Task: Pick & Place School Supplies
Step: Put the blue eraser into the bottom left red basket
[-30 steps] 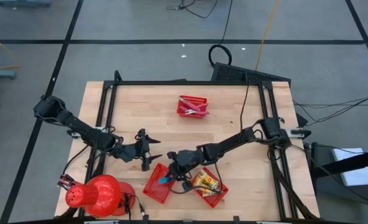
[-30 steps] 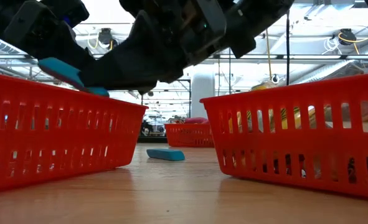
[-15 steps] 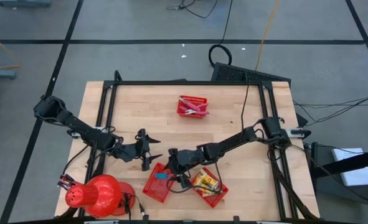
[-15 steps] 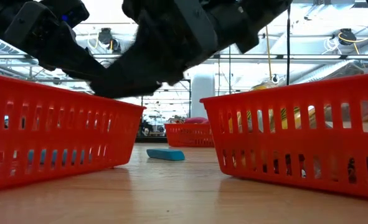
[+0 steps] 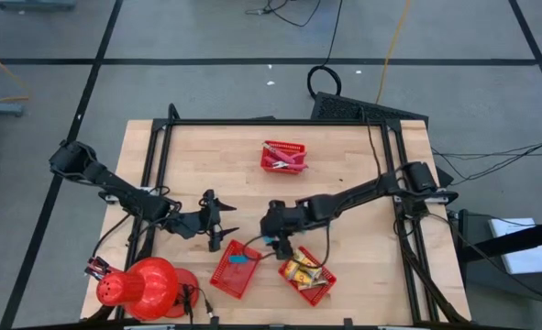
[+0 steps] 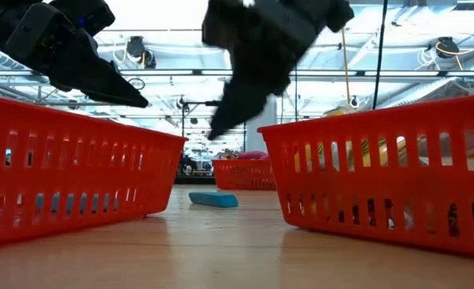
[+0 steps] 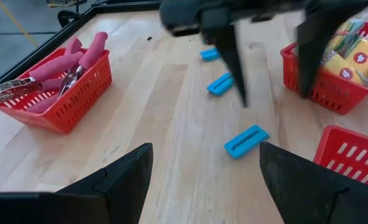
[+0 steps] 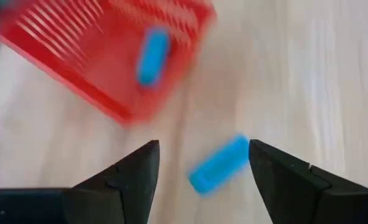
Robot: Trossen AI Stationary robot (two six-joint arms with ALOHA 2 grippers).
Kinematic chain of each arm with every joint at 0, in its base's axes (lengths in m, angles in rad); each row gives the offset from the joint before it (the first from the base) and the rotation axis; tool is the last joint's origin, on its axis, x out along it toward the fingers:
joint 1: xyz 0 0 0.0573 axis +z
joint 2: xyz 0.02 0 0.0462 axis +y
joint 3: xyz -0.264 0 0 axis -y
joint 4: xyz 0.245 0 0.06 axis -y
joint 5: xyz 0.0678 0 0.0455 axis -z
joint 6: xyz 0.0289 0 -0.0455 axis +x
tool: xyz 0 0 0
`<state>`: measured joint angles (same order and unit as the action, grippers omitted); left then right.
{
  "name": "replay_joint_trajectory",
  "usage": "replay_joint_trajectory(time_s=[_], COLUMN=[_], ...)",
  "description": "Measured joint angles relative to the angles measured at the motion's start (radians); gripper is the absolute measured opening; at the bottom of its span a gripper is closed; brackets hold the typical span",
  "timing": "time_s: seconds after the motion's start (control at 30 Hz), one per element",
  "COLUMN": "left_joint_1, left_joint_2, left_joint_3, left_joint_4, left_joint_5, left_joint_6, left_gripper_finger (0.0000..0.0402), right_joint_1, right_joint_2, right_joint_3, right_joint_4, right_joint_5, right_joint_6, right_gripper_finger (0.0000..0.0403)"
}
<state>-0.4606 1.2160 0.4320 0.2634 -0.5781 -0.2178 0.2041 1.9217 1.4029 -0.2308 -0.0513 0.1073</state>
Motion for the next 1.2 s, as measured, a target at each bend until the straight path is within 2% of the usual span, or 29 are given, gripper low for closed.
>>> replay_joint_trajectory(time_s=[0.2, 0.53, 1.2], left_joint_1=[0.0, 0.001, 0.001], left_joint_2=[0.0, 0.0, 0.0], left_joint_3=[0.0, 0.0, 0.0], left_joint_4=[0.0, 0.0, 0.002], left_joint_5=[0.0, 0.0, 0.0], left_joint_6=[0.005, 0.029, 0.032], left_gripper_finger=[0.0294, 0.0294, 0.0294], right_joint_1=[-0.033, -0.066, -0.032], right_joint_2=[0.027, 0.076, 0.18], right_joint_3=[-0.002, 0.009, 0.015], right_joint_4=[-0.072, -0.035, 0.039], right_joint_5=[-0.001, -0.058, -0.069], right_joint_6=[0.058, 0.098, 0.142], right_gripper_finger=[0.0239, 0.024, 0.0239])
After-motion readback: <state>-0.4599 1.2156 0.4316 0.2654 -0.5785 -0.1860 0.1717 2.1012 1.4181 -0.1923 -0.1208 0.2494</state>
